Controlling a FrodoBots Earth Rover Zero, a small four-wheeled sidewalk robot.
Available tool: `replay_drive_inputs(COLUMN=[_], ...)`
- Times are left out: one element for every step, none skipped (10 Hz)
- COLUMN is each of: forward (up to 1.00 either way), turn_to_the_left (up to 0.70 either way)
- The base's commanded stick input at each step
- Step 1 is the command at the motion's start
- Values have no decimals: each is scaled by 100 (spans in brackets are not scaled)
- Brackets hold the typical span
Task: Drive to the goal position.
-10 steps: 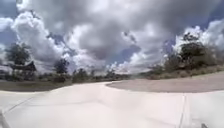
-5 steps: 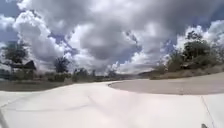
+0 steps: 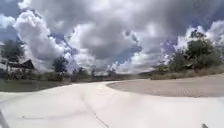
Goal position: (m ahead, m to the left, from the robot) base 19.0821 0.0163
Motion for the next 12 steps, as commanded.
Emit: replay_drive_inputs(forward=[85,85,85,85,85,85,85,85,85,85,85,85], turn_to_the_left=[11,34,22,0,0,0,0,0,0,3,34,30])
